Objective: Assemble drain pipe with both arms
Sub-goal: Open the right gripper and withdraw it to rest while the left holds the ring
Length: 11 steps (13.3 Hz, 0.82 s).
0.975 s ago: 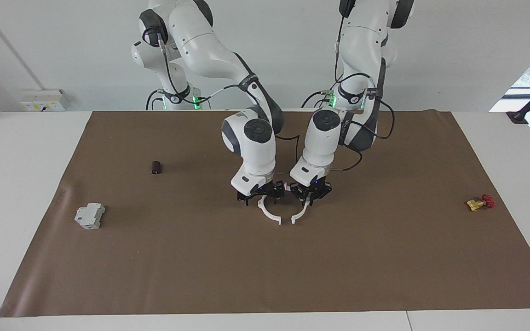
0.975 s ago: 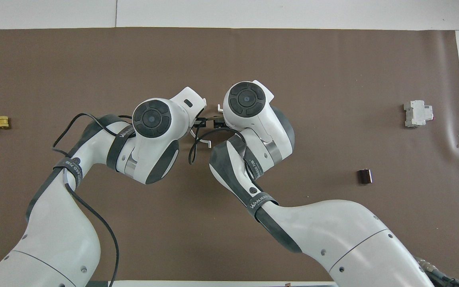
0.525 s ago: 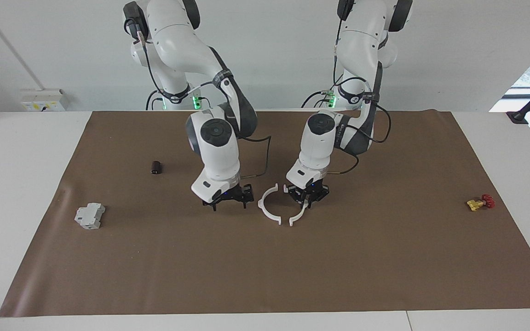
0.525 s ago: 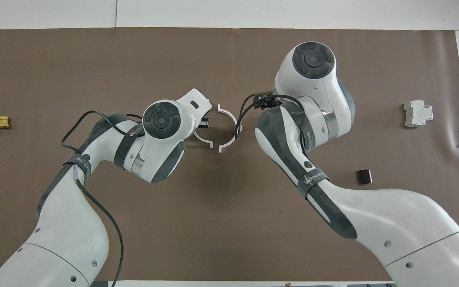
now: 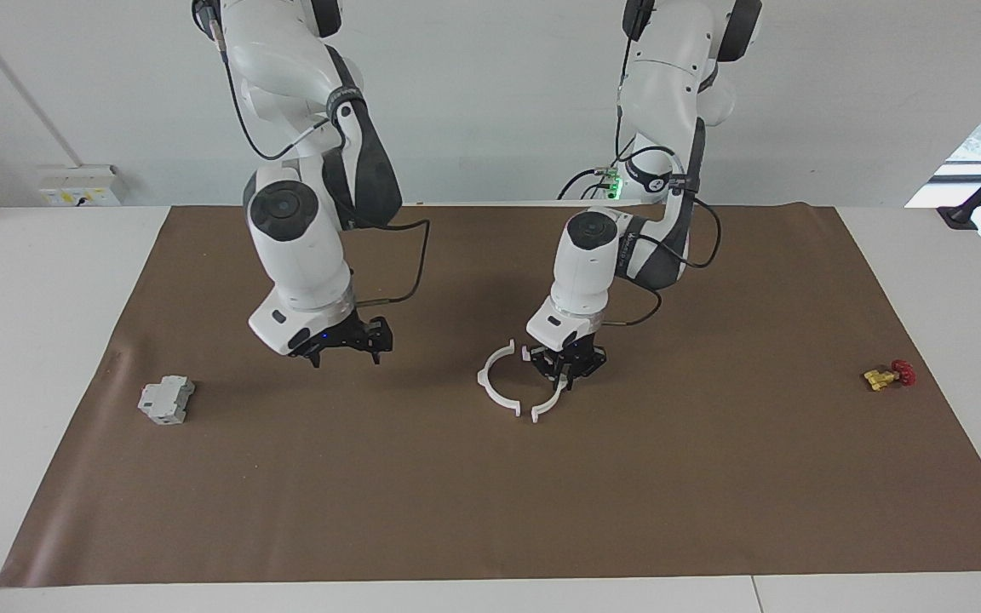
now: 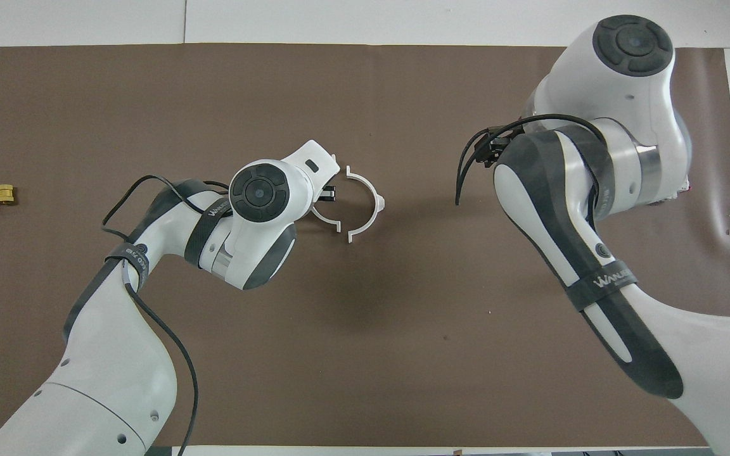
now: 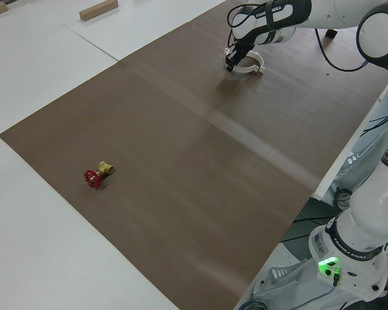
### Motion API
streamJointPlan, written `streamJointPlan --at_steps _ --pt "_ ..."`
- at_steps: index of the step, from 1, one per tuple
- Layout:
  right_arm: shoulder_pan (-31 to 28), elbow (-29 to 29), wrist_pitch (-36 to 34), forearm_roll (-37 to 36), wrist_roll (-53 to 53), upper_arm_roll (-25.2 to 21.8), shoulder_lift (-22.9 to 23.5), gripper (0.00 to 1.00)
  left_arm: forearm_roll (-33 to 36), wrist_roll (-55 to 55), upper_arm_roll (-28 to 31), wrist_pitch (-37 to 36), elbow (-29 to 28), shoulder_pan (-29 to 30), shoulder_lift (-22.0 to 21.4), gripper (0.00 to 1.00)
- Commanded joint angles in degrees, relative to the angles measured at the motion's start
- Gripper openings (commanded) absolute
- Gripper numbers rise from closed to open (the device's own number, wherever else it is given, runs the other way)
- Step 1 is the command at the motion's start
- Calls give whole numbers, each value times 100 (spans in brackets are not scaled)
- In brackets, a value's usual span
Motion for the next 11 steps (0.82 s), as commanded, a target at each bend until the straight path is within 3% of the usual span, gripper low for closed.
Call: streamJointPlan --at_steps 1,8,11 --pt "-389 -104 -534 49 -437 71 -494 100 134 -130 82 102 -13 -151 56 0" --pt "-1066 -121 -1888 49 -886 27 -1514 100 134 -147 90 58 -75 -230 47 0" --pt "-1050 -524 -1881 49 -1160 -130 -1865 100 143 -138 82 40 -75 -230 38 0"
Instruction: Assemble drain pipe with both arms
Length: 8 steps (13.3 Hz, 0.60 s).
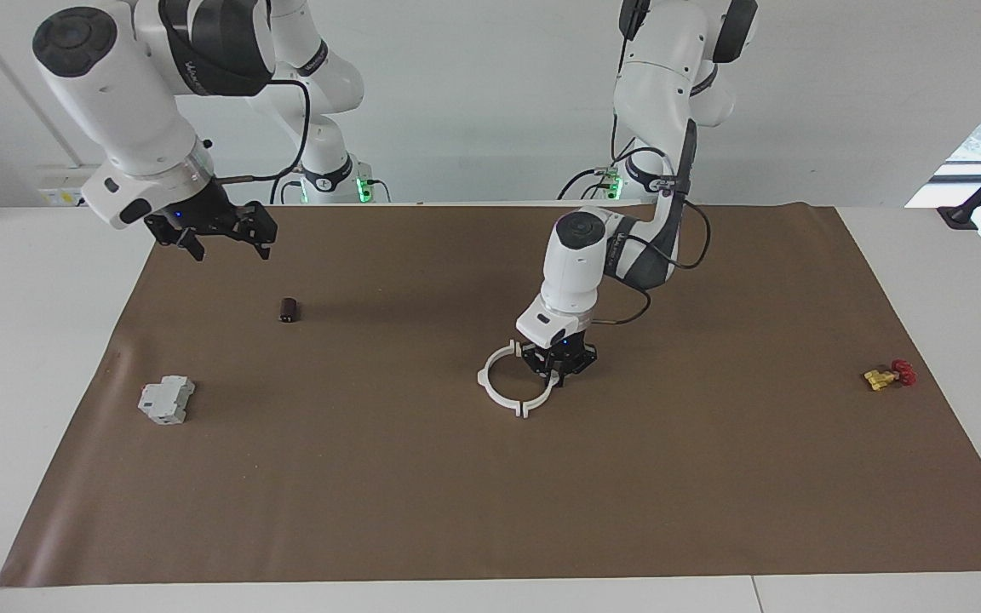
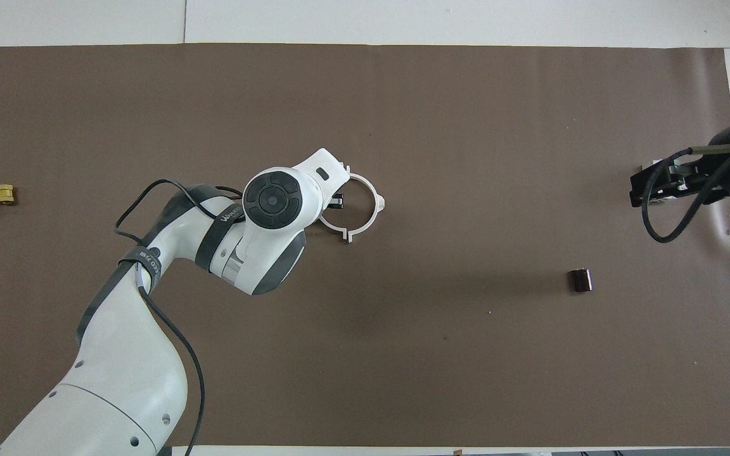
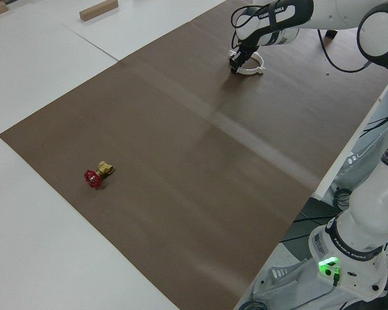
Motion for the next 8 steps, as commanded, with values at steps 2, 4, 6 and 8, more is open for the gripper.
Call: streamJointPlan --at_steps 2,4,6,8 --pt "198 -490 34 40 -183 -276 -547 100 142 -128 83 41 -47 -97 -5 0" --pt "312 -559 41 31 -192 -417 -601 100 133 -128 74 41 -47 -97 -5 0" --pt "400 -674 156 31 -192 -444 -610 100 142 -128 74 41 -47 -106 -5 0" --pt "435 -692 174 31 -210 -444 -549 100 142 -128 74 49 -47 -106 -5 0"
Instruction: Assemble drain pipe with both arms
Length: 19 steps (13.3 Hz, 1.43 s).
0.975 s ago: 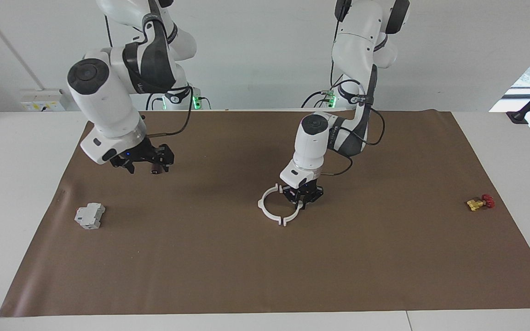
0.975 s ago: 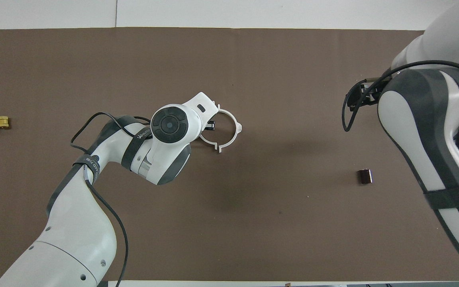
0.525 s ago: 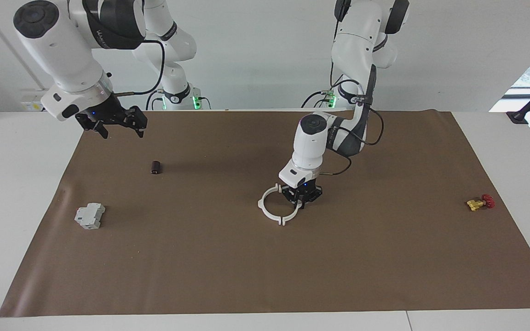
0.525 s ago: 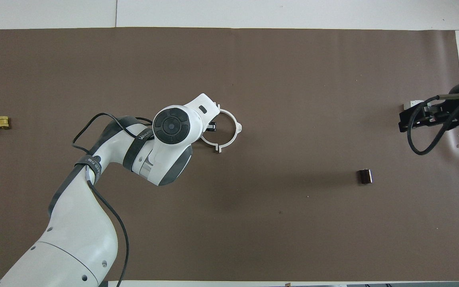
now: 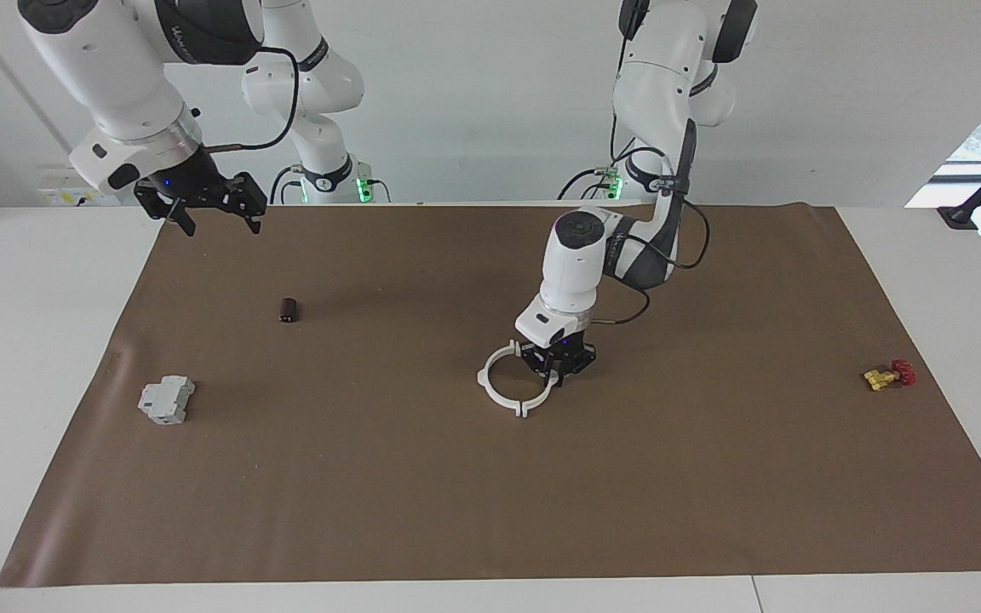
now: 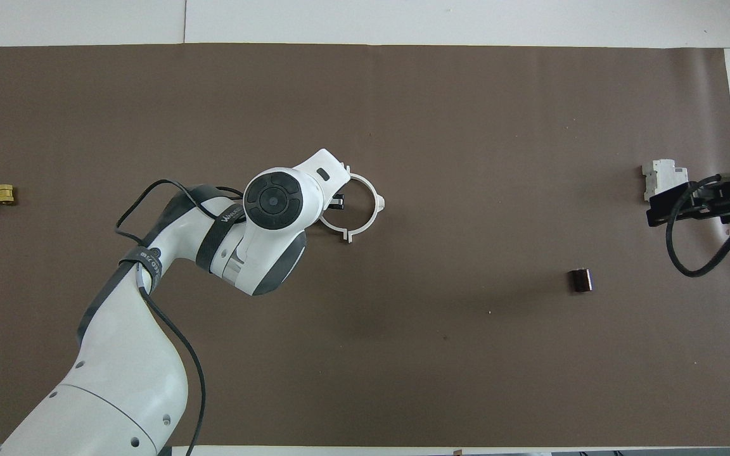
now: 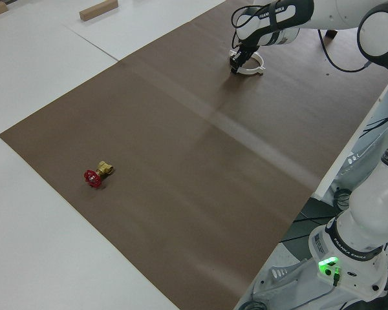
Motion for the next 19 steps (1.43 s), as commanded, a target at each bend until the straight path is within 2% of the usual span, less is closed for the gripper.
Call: streamJointPlan --at_steps 1,7,10,12,13,14,15,18,19 --pt "59 -243 148 39 -184 -59 -55 100 140 -128 74 59 -47 -89 -5 0" --pt "6 -498 718 39 -325 -59 -91 100 140 -110 65 67 -38 -81 -5 0" --pt "6 -516 763 48 -325 -59 -91 100 131 -110 57 32 -38 -81 -5 0" --pt "-2 -551 772 39 -282 -59 -99 100 122 -128 57 41 -38 -81 -5 22" --pt "6 -542 789 39 -255 -59 -99 100 122 -128 57 50 -38 -81 -5 27" --pt "6 -533 790 39 -255 -59 -99 100 122 -128 57 50 -38 -81 -5 38" --pt "6 -516 781 39 -246 -59 -91 100 122 -128 57 50 -38 -81 -5 43" --pt "-72 -384 711 39 -246 -67 -47 100 122 -128 57 67 -38 -81 -5 66" --pt "-108 -366 676 39 -246 -67 -38 100 122 -136 65 59 -21 -81 -5 82"
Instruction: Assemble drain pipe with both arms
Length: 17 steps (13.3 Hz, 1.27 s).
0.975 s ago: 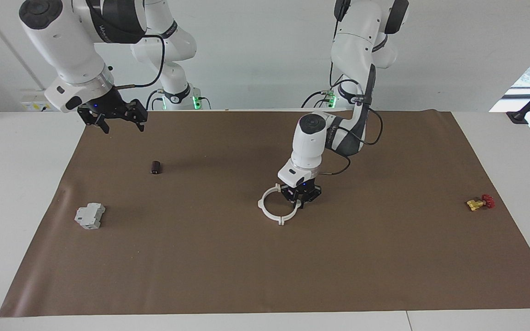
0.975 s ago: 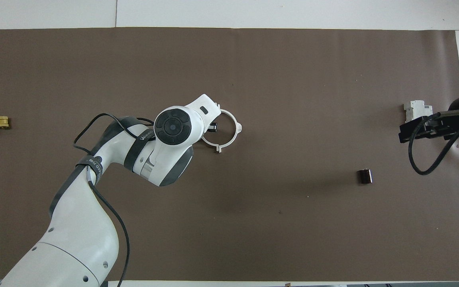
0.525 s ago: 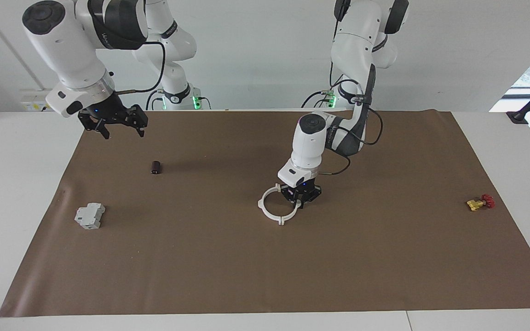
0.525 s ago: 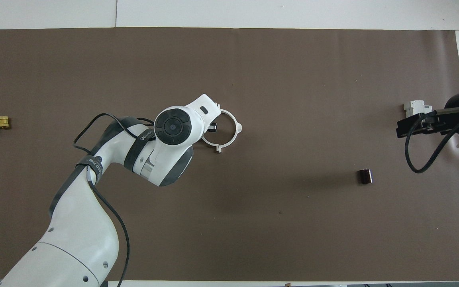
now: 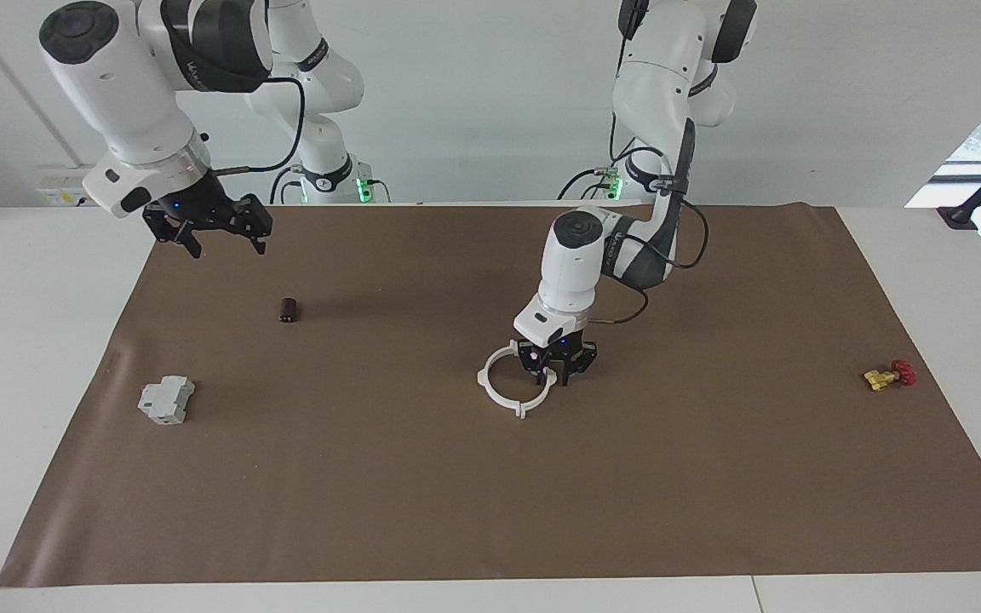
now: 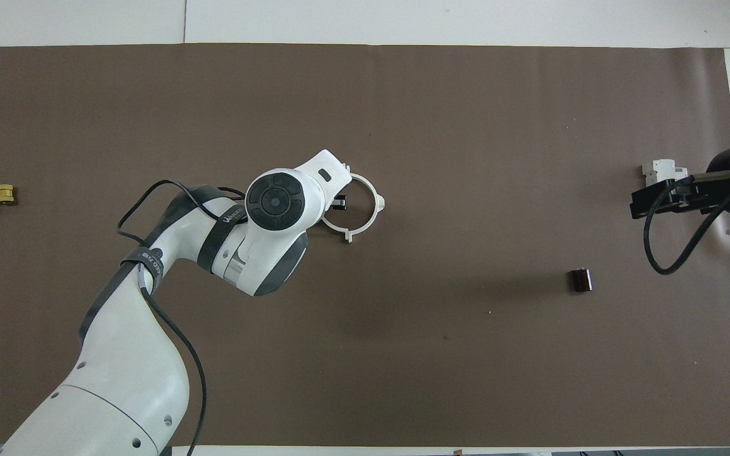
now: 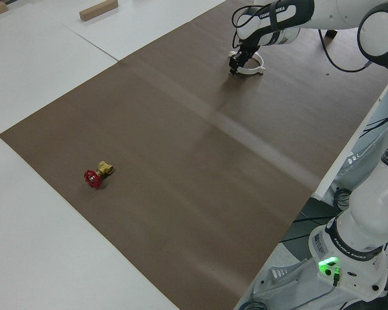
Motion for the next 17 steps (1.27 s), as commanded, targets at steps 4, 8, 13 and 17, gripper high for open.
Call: streamJointPlan --at_steps 4,8,13,17 --pt "-174 100 -29 30 -88 -40 -9 100 121 -90 74 -81 -12 65 -267 100" --pt "-209 162 -143 30 -79 -40 -9 100 121 15 57 -845 -56 775 -900 100" --pt "-324 434 -327 39 -79 -40 87 100 51 1374 56 -1635 32 1830 -1498 100" --pt "-402 487 -424 135 17 -67 61 100 -333 2499 65 -2207 163 2533 -1867 100"
